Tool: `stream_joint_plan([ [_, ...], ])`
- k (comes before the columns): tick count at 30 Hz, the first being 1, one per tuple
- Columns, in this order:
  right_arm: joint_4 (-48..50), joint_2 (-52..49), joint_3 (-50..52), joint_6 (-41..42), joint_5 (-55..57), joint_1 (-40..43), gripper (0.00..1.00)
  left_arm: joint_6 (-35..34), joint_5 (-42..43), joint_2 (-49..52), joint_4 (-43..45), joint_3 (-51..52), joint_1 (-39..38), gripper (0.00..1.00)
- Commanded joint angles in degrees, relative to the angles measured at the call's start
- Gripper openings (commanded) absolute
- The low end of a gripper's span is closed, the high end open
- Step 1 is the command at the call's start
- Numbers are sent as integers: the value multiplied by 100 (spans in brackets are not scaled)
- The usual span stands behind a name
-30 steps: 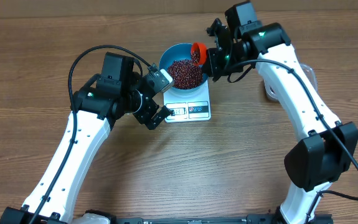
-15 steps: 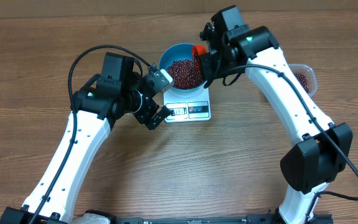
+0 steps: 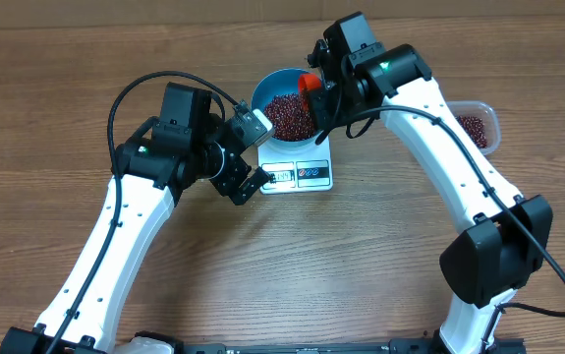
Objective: Scoop item into bowl and weigh 150g on scale
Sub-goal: 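Tip the red scoop to pour beans into the blue bowl, then hold the scoop over the bowl, tipping small amounts of beans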
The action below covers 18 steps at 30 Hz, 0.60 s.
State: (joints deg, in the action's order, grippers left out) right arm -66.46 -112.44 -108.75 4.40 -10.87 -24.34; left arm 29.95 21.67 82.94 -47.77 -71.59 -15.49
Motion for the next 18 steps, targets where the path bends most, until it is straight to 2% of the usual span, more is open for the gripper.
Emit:
stream_joint_plan([
  [1, 15, 262, -201, -37, -498, 232, 4, -81, 22, 22, 0, 24, 9, 100],
  [9, -74, 262, -201, -487, -2234, 925, 4, -81, 22, 22, 2, 24, 9, 100],
  [18, -227, 262, -201, -649, -3261, 1427, 4, -81, 22, 22, 2, 24, 9, 99],
])
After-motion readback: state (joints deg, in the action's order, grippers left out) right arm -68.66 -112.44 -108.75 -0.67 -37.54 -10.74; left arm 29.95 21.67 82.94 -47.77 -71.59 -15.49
